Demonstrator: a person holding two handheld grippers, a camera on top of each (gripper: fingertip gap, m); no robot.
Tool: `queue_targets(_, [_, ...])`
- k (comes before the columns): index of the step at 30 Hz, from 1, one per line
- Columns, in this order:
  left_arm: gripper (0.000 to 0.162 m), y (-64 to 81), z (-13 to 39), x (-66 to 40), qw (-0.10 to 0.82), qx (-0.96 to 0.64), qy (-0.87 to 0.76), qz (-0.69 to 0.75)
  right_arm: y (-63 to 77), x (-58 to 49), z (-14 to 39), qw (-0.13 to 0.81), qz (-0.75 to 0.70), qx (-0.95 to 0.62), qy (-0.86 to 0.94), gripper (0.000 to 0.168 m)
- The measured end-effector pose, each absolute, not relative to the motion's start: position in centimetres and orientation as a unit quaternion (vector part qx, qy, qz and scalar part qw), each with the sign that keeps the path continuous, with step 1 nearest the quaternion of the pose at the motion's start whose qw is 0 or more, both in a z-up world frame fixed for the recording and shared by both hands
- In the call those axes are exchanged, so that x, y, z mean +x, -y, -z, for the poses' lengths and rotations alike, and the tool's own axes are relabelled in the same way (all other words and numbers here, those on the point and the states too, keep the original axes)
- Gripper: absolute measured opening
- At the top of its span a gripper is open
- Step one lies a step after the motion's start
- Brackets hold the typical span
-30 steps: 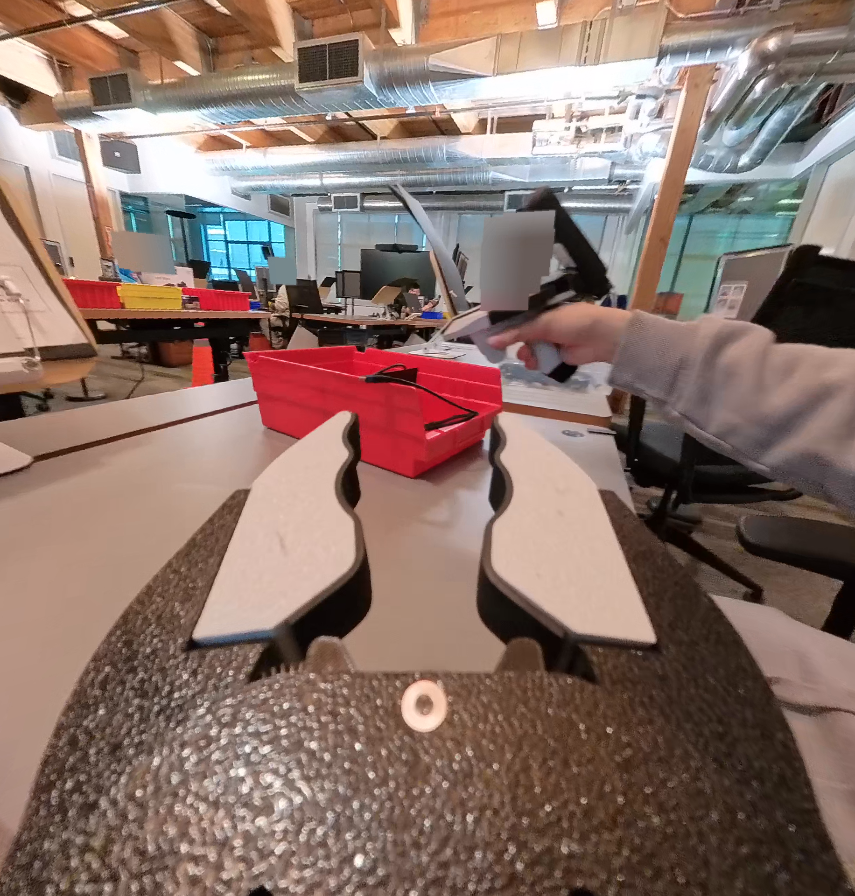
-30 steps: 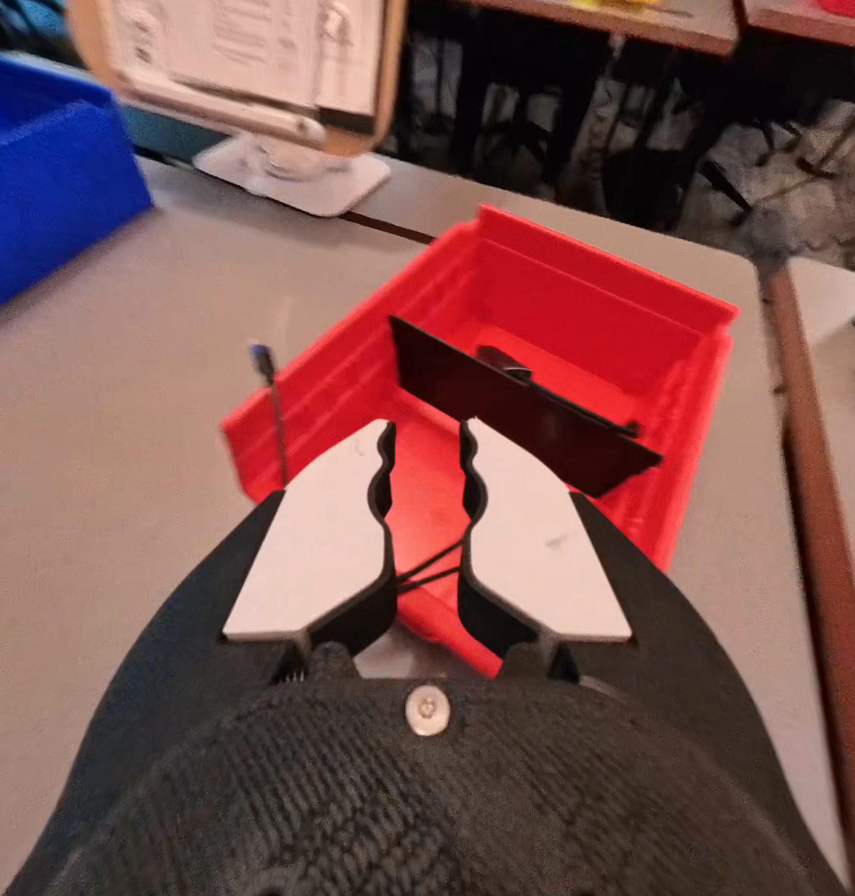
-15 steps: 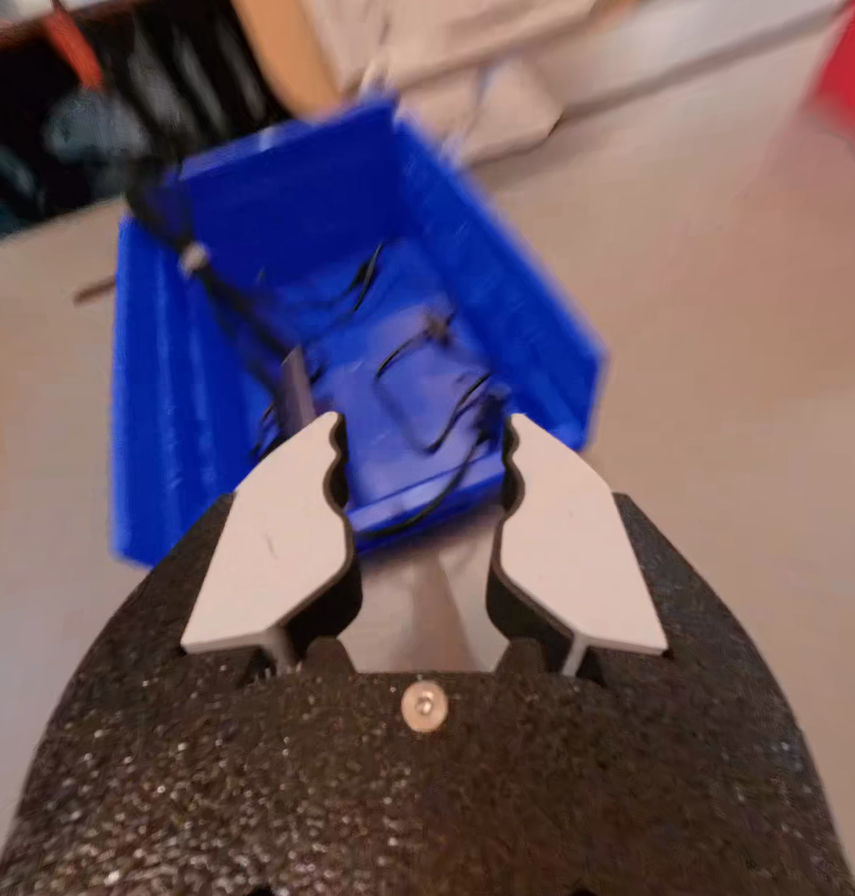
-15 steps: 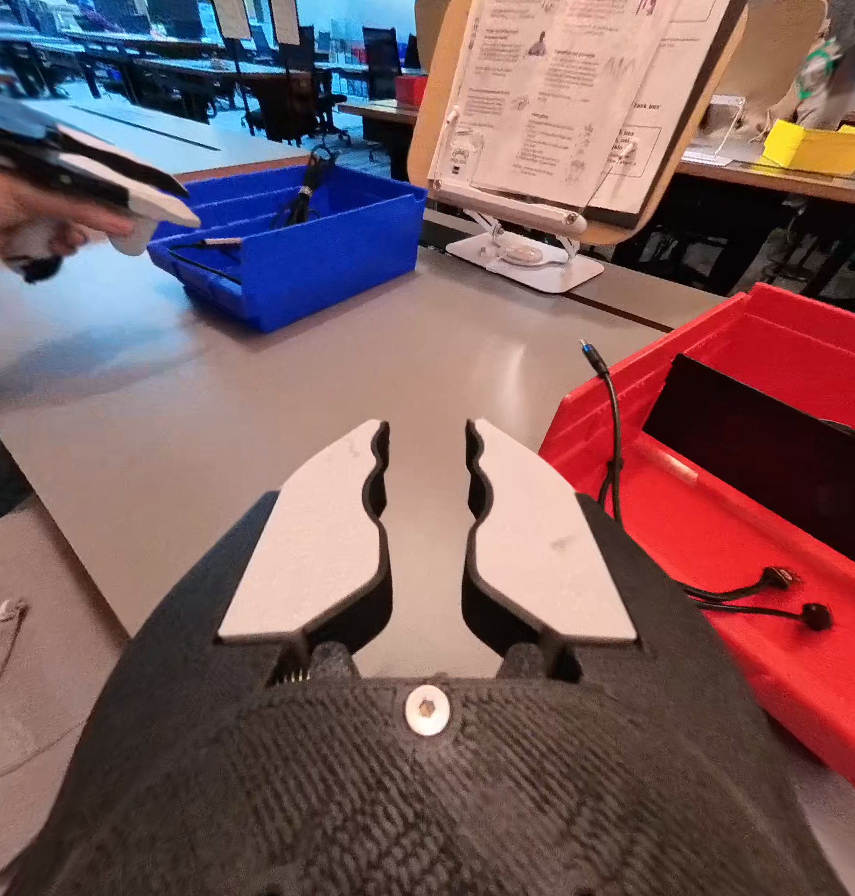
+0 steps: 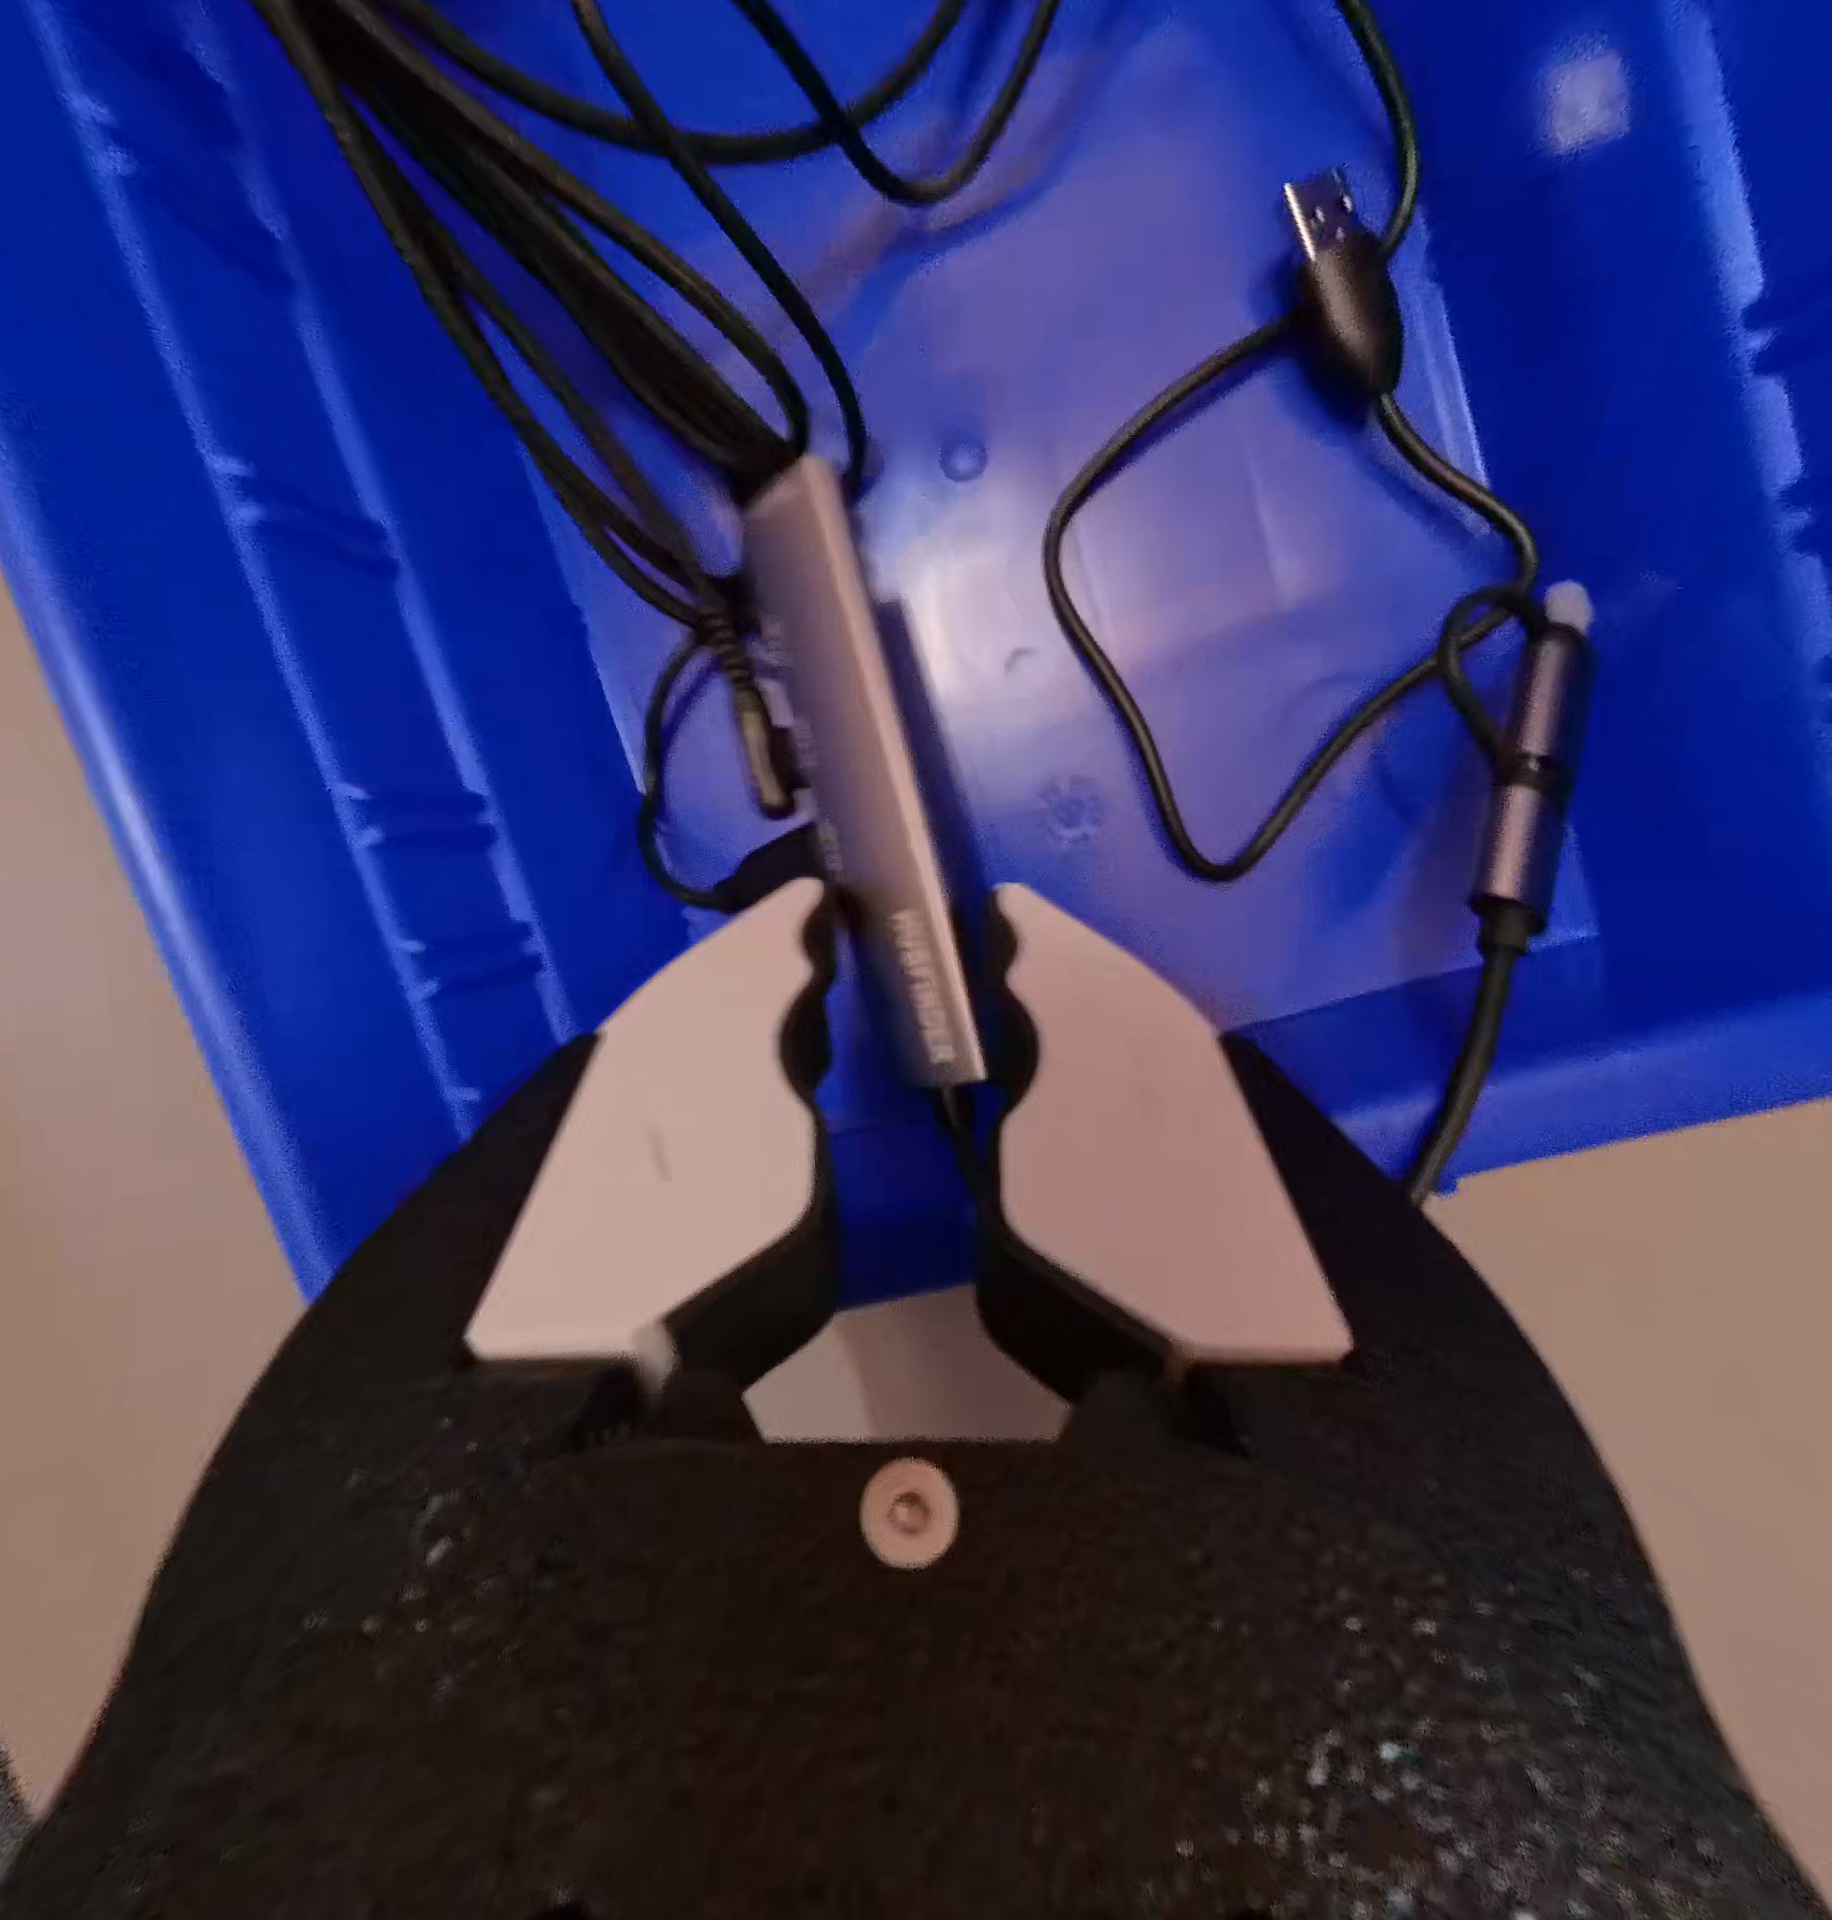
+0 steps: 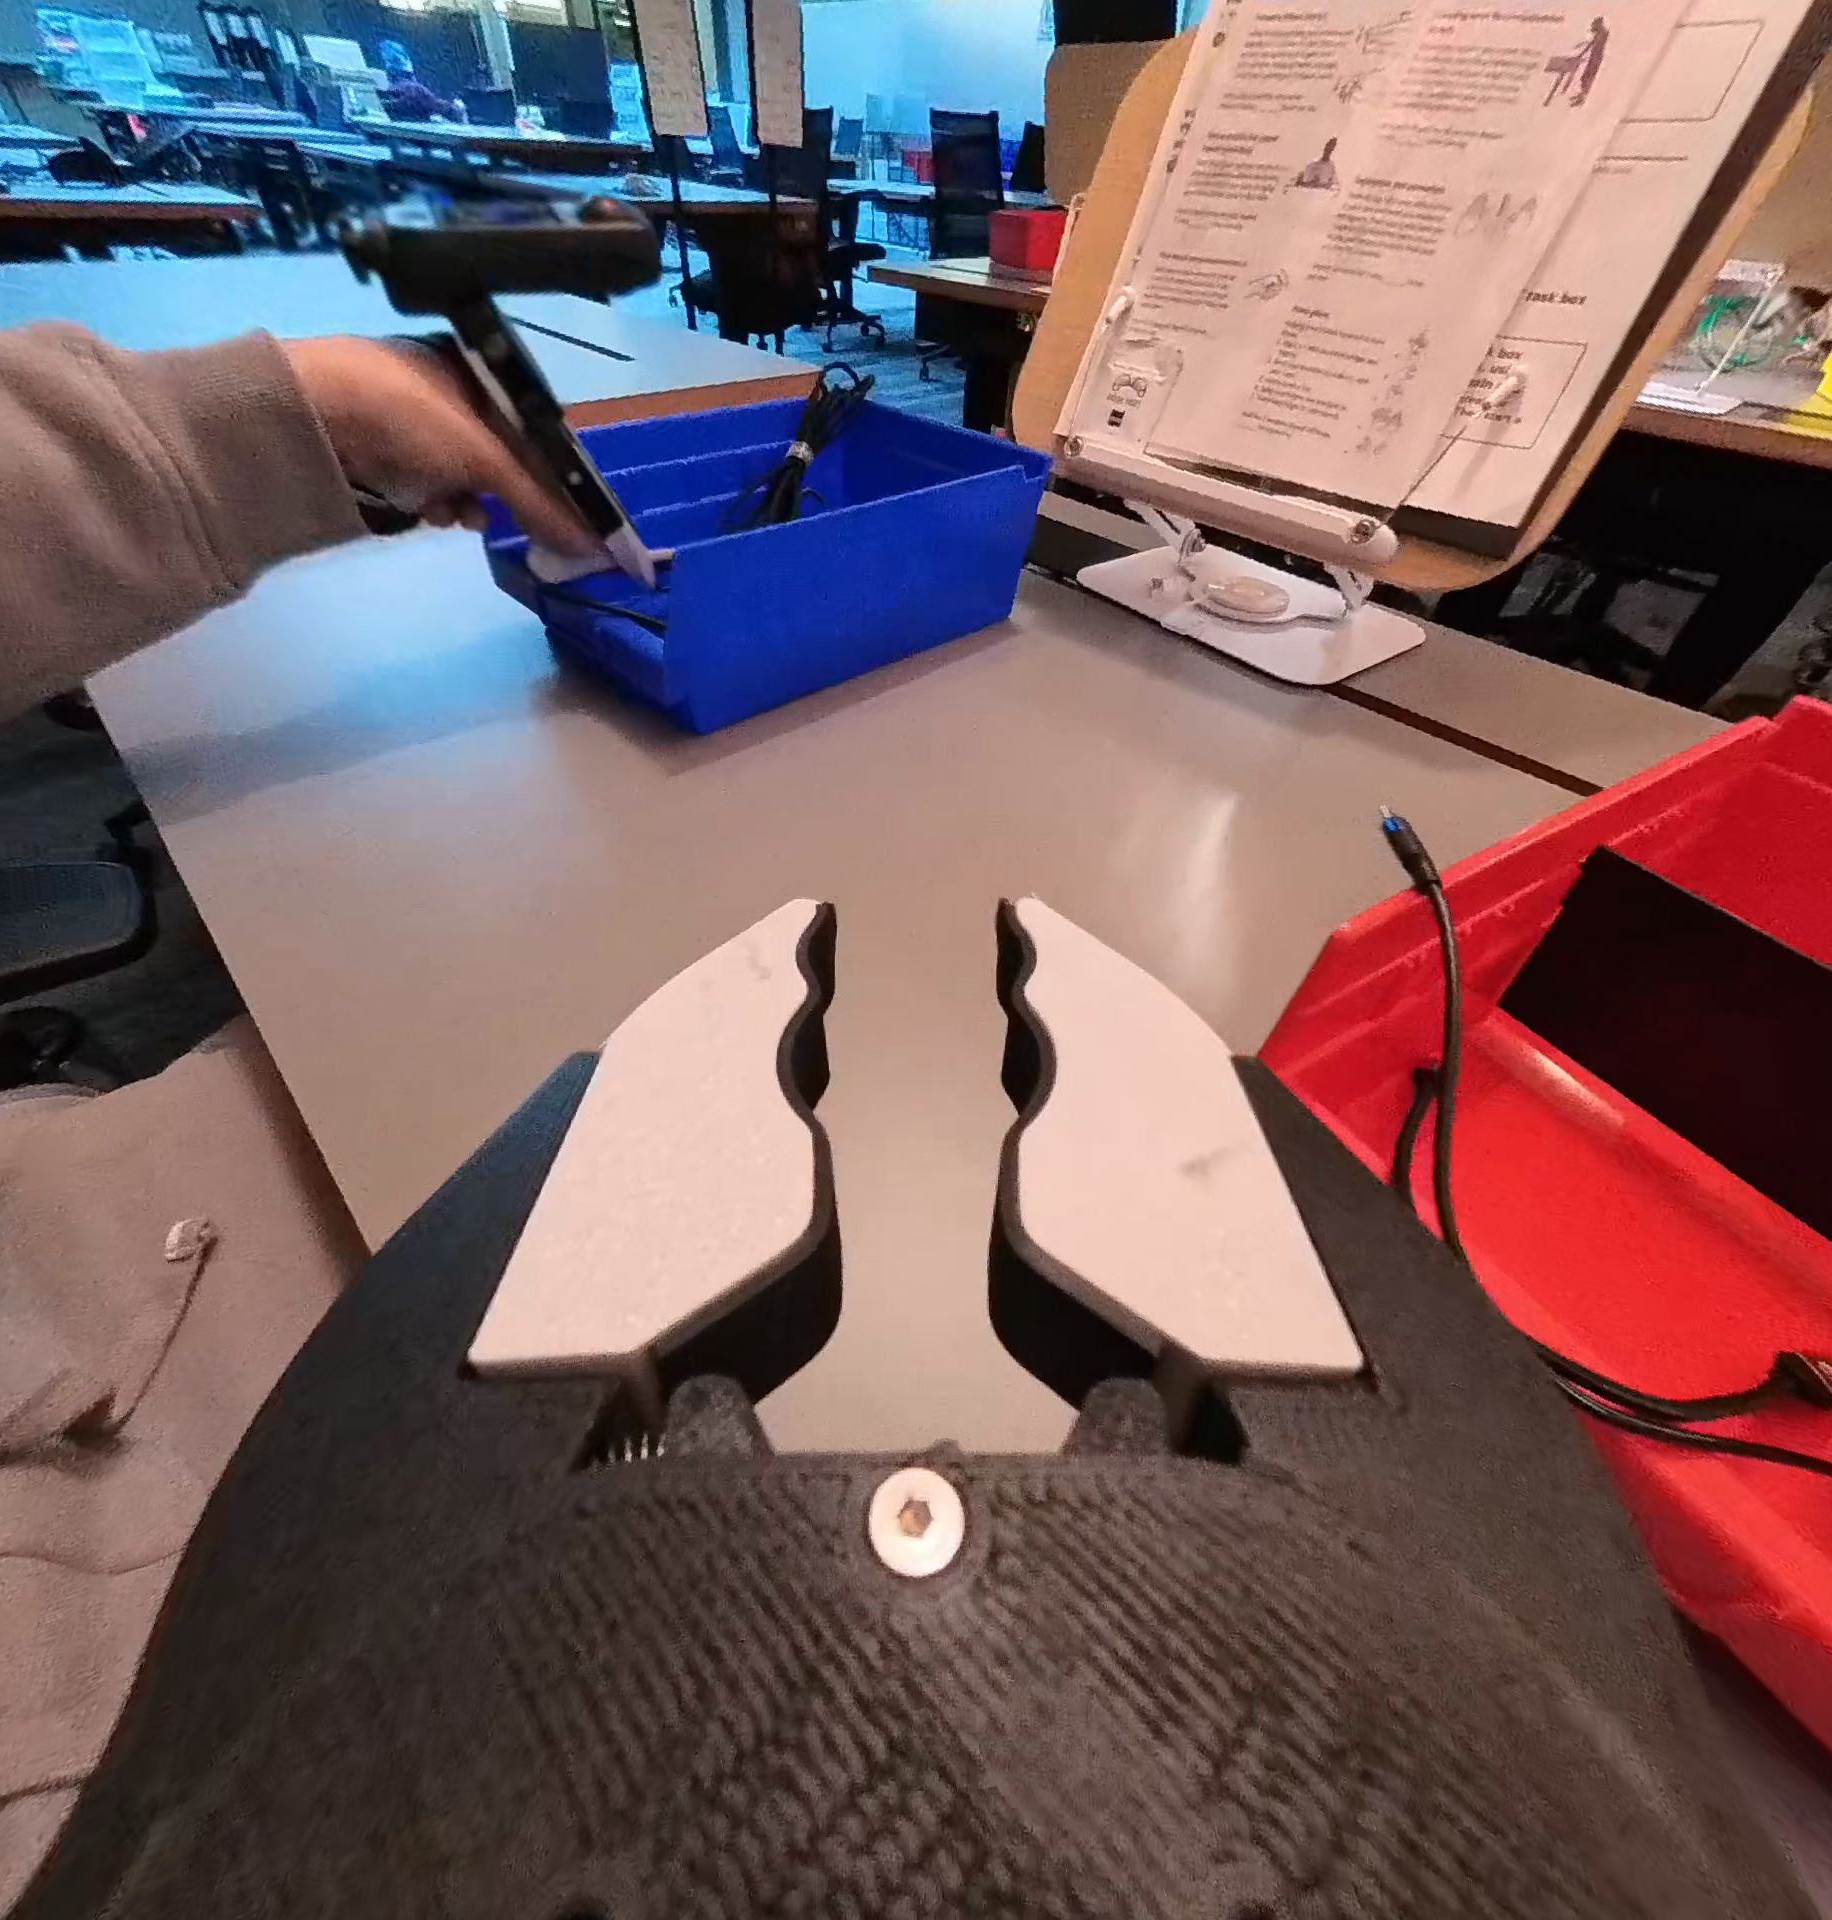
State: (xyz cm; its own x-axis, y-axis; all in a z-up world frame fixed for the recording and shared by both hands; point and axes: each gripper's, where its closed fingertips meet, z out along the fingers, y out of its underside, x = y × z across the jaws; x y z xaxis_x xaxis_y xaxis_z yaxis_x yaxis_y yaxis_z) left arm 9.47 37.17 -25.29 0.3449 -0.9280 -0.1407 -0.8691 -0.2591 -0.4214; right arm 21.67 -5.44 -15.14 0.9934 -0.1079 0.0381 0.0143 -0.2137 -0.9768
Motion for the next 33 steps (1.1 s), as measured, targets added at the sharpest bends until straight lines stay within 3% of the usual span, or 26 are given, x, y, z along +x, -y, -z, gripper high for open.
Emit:
queue_targets(1, [0.024, -37.2, 25.3, 9.6, 0.222, -0.785, -0.575, 0.058, 5.3, 21.5, 15.2, 0.625, 0.048, -0.779, -0.028, 0.03])
queue_targets(4, [0.022, -37.7, 24.7, 9.3, 0.26, -0.746, -0.613, 0.0, 5.1, 21.1, 15.3, 0.626, 0.043, -0.778, -0.026, 0.029])
queue_targets(6, [0.021, -37.9, 22.7, 9.8, 0.333, -0.706, -0.625, -0.016, 4.8, 20.7, 15.4, 0.626, 0.036, -0.779, -0.021, 0.029])
queue_targets(12, [0.02, -35.4, 9.6, 11.0, 0.594, -0.563, -0.575, 0.017, 3.8, 19.6, 14.6, 0.644, 0.007, -0.765, -0.015, 0.029])
queue_targets(14, [0.01, -33.2, 4.6, 10.7, 0.665, -0.495, -0.559, 0.019, 3.3, 18.9, 13.5, 0.663, -0.005, -0.748, -0.013, 0.029])
queue_targets(20, [0.01, -24.0, -3.3, 10.6, 0.755, -0.304, -0.578, 0.065, 2.1, 17.5, 10.4, 0.687, 0.038, -0.726, 0.014, 0.028])
queue_targets(28, [0.008, -9.6, -2.4, 11.1, 0.751, 0.018, -0.651, 0.106, 1.9, 17.3, 4.5, 0.646, 0.35, -0.67, 0.107, 0.039])
queue_targets(30, [0.009, -6.9, -1.1, 11.2, 0.75, 0.086, -0.649, 0.095, 1.0, 15.3, 4.9, 0.652, 0.294, -0.683, 0.149, 0.051])
queue_targets(33, [0.008, -3.6, 1.7, 11.4, 0.75, 0.18, -0.635, 0.046, 1.0, 13.7, 4.8, 0.72, 0.03, -0.688, 0.08, 0.044])
